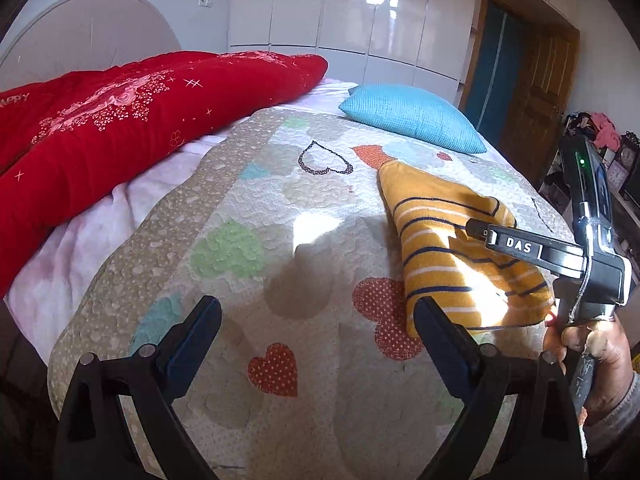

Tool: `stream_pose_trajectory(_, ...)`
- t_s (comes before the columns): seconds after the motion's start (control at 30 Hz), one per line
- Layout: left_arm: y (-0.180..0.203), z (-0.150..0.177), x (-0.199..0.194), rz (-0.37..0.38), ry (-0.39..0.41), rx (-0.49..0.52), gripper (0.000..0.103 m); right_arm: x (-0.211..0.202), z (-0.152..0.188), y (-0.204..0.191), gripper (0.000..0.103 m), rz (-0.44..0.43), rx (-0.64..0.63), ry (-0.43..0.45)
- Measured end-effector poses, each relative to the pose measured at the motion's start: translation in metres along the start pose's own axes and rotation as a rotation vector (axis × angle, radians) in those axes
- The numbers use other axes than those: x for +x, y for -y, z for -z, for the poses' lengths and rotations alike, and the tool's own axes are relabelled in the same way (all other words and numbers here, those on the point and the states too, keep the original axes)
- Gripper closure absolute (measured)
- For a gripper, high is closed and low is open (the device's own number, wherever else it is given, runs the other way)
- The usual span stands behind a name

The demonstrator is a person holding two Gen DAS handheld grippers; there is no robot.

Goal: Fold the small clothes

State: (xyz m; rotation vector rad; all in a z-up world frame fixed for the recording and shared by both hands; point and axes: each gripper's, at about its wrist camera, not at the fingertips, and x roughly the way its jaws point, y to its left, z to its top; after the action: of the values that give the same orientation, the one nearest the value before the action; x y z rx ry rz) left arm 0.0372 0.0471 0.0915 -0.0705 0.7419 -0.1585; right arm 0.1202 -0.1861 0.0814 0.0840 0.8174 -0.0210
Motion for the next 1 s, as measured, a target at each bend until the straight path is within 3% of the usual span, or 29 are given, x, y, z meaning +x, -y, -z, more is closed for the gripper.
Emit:
stream_pose_trajectory(0.2,-0.002,0.007,-0.009,-0.011,-0.006,0.013,0.007,0.038,0.011,-0.019,0.027,0.032,-0.040,-0.105)
stream_pose_trajectory(0.37,-0.001,0.013,-0.010,-0.004,-0.026,0.017,0.007,0.020,0.010,-0.007,0.026,0.006,0.005,-0.047)
stream_pose_trajectory(0.5,0.001,0.016,-0.008,0.010,-0.043,0.017,0.007,0.004,-0.005,0.014,0.026,0.061,0.045,0.014)
stream_pose_trajectory(0.57,0.003,0.016,-0.009,0.018,-0.046,0.021,0.007,0.010,-0.009,0.030,0.026,0.091,0.085,-0.010)
stream_pose_trajectory(0.67,0.005,0.017,-0.009,0.025,-0.053,0.030,0.007,0.040,-0.004,0.053,0.022,0.133,0.124,-0.143)
stream_pose_trajectory(0.9,0.006,0.020,0.000,0.037,-0.085,0.027,0.007,0.011,-0.019,0.051,0.021,0.088,0.162,-0.011)
stream_pose_trajectory(0.97,0.007,0.022,0.002,0.044,-0.093,0.029,0.007,0.014,-0.031,0.039,0.028,0.084,0.120,0.003)
stream_pose_trajectory(1.0,0.007,0.022,0.003,0.047,-0.097,0.033,0.007,0.019,-0.035,0.033,0.037,0.081,0.102,0.004)
